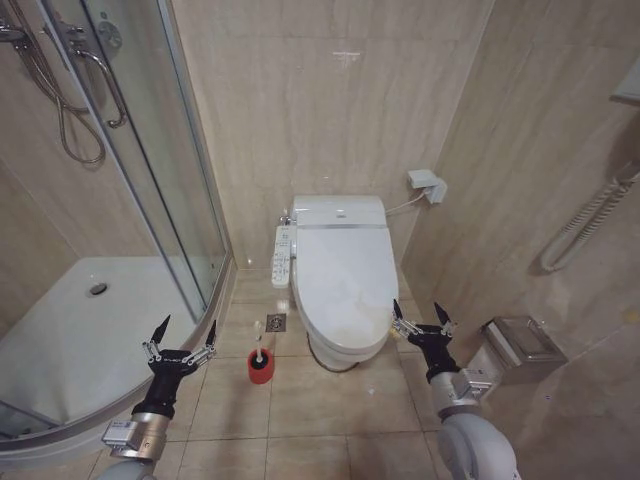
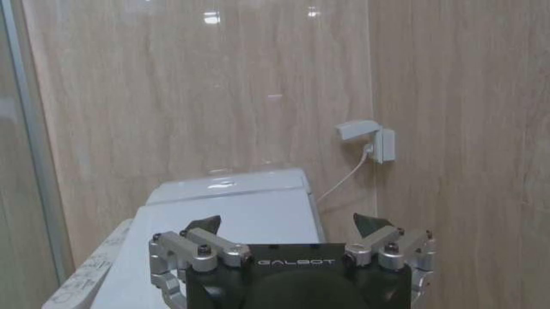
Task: Open the toilet lid, clean the toilet bowl with a toilet brush, close the toilet lid, and flush.
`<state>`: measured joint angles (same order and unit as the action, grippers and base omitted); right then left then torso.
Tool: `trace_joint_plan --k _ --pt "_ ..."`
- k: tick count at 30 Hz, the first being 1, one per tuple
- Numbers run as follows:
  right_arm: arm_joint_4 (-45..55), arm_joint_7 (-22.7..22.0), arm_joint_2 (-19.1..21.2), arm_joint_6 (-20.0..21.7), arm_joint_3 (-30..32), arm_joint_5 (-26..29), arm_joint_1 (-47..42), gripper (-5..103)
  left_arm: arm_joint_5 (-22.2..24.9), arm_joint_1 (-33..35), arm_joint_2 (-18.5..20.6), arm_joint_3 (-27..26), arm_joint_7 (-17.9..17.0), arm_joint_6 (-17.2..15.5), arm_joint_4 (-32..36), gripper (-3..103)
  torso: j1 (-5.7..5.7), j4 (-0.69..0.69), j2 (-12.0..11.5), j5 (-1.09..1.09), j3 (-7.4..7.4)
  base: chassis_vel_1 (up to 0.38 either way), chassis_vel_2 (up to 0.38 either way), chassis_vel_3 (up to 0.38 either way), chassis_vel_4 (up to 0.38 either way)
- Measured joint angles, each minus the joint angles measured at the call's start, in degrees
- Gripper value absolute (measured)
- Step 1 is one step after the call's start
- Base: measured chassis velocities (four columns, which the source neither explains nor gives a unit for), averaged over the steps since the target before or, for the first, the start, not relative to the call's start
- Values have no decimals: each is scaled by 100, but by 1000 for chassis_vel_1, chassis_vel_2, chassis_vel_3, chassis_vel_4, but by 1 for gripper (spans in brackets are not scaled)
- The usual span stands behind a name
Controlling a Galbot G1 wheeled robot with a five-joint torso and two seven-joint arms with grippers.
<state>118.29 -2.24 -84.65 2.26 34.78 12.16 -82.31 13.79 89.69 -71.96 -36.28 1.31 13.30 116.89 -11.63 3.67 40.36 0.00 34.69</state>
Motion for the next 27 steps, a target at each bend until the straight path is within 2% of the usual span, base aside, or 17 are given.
trace_joint_plan --k 27 --pt "0 0 0 0 0 0 0 100 0 0 0 -1 0 0 0 100 0 0 1 0 0 9 10 -8 -6"
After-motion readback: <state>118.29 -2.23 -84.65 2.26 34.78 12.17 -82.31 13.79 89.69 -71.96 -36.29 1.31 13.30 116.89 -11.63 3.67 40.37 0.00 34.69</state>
